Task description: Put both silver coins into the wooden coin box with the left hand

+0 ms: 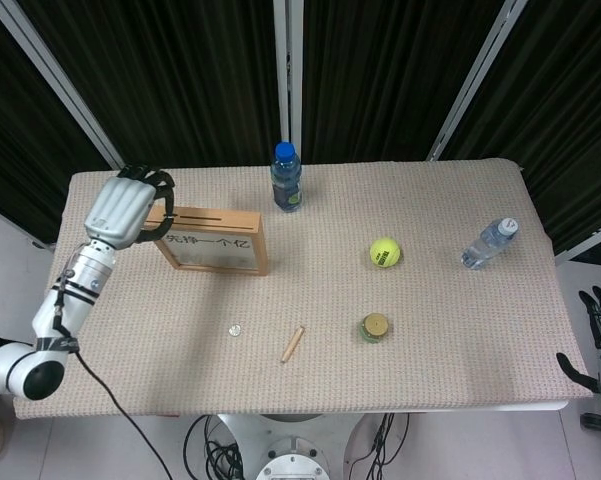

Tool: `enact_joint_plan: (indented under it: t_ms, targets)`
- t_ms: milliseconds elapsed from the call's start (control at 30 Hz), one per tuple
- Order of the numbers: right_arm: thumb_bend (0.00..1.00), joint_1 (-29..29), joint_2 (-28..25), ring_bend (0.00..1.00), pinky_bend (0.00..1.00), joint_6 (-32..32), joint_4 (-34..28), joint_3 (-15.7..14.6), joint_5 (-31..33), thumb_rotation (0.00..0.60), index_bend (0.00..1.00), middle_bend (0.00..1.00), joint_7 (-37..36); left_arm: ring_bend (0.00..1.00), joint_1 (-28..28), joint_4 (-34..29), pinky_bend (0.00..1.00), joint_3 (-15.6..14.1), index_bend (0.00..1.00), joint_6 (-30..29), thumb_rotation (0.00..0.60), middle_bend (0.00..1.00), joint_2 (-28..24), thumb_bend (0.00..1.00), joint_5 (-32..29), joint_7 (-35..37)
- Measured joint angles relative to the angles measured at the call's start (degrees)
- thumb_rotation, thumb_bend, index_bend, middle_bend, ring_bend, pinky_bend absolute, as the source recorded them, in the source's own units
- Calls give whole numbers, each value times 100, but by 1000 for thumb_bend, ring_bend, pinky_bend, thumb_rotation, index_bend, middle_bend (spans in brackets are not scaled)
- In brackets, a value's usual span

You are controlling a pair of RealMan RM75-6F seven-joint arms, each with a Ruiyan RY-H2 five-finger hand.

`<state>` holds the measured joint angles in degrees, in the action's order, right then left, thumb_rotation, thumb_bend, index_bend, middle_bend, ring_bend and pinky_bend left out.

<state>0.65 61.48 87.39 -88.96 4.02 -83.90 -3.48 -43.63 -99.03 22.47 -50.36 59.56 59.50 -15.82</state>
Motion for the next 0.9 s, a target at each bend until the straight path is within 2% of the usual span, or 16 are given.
enact_joint_plan:
  t_ms: [133, 533, 900]
  targets:
    - [176, -10, 23, 0, 0, -44, 69, 0, 27, 600, 0, 0, -59, 154, -260, 155, 151, -36, 643, 253, 600, 289, 98, 406, -284, 19]
    - [176, -32, 36, 0, 0, -75, 77, -10, -2, 600, 0, 0, -87, 144, -698, 344, 139, -254, 643, 510, 600, 286, 280, 406, -932, 28]
    - [176, -41, 10, 0, 0, -96, 90, 4, 20, 600, 0, 0, -156, 144, -826, 457, 139, -401, 643, 498, 600, 286, 370, 406, -953, 223]
